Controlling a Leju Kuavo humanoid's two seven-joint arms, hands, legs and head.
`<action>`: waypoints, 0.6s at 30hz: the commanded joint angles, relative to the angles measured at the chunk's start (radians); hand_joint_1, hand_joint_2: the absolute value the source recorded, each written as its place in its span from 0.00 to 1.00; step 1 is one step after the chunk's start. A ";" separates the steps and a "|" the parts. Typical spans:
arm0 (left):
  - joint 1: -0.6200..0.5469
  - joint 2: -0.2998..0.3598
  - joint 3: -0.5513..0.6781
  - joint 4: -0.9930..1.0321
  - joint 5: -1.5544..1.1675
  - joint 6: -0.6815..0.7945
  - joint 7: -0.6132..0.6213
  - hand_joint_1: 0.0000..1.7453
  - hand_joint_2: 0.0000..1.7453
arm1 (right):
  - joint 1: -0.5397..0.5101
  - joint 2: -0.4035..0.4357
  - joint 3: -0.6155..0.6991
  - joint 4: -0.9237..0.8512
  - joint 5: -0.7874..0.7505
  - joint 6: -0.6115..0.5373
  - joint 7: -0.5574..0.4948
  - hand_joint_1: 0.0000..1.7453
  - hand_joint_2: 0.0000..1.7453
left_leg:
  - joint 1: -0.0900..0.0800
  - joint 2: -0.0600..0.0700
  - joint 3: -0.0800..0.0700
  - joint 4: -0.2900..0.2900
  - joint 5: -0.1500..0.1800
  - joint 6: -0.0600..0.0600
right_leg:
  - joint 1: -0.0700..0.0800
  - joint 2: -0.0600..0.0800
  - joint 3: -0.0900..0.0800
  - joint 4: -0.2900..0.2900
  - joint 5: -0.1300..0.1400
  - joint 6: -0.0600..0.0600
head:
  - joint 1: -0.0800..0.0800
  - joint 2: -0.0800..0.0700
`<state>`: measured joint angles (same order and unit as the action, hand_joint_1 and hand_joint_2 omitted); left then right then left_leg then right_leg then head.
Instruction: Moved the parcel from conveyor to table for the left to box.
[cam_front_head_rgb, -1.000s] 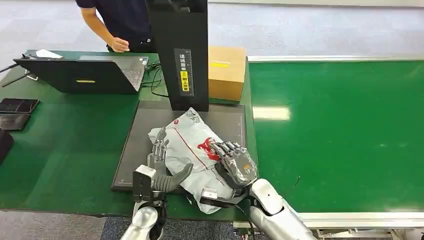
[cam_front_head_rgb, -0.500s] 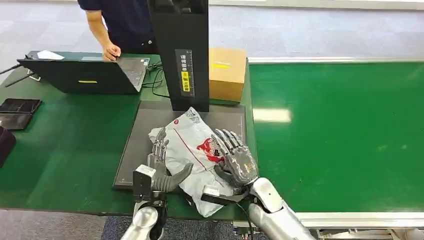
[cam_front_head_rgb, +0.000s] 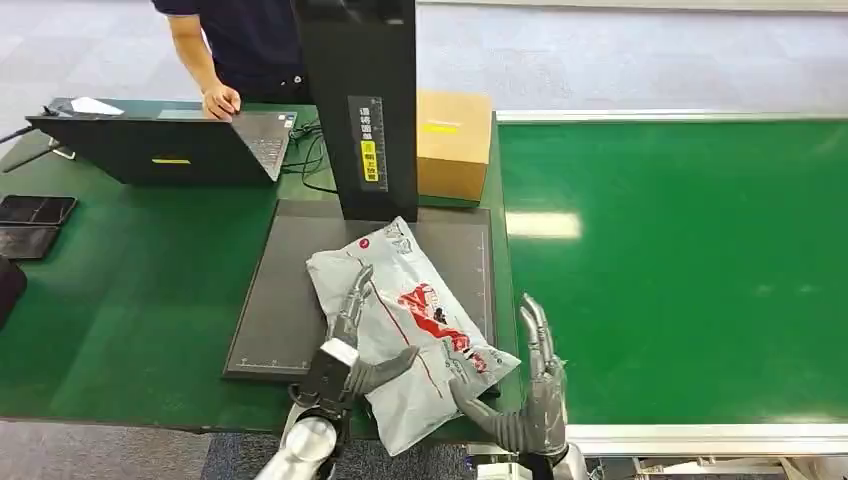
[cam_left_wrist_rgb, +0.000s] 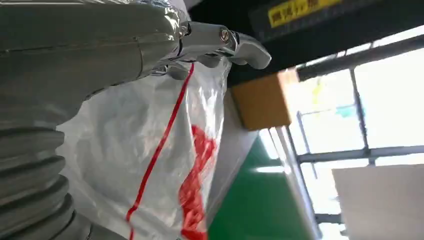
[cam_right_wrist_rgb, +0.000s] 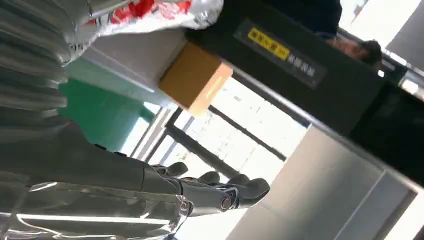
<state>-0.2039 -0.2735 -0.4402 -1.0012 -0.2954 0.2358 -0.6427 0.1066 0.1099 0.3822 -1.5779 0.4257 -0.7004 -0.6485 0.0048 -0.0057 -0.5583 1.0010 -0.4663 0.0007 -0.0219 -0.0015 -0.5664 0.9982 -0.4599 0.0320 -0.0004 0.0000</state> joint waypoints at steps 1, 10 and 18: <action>-0.195 -0.036 -0.027 0.377 -0.162 0.020 0.077 0.00 1.00 | 0.054 0.017 -0.092 -0.081 -0.028 0.002 -0.050 0.00 1.00 | 0.000 -0.003 0.001 -0.001 0.001 0.000 | 0.000 -0.003 0.002 -0.001 0.001 -0.001 | 0.000 0.000; -0.250 -0.045 -0.028 0.538 -0.314 0.070 0.206 0.93 1.00 | 0.043 0.015 -0.103 -0.066 -0.072 0.009 -0.050 0.00 1.00 | 0.000 0.000 0.003 -0.002 0.002 0.000 | 0.001 -0.001 0.004 -0.003 0.002 -0.002 | 0.000 0.000; -0.205 -0.024 0.070 0.434 -0.300 0.092 0.159 1.00 1.00 | 0.039 0.023 -0.113 -0.049 -0.092 0.043 -0.050 0.00 1.00 | 0.000 0.002 0.006 -0.001 0.002 0.000 | 0.000 0.002 0.006 -0.001 0.002 -0.001 | 0.000 0.000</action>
<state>-0.4267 -0.3326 -0.4543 -0.6081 -0.6046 0.3227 -0.4719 0.1482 0.1228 0.3067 -1.6606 0.3483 -0.6805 -0.6485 0.0046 -0.0057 -0.5529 1.0007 -0.4654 0.0015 -0.0221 -0.0016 -0.5601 0.9982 -0.4588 0.0323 -0.0004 0.0000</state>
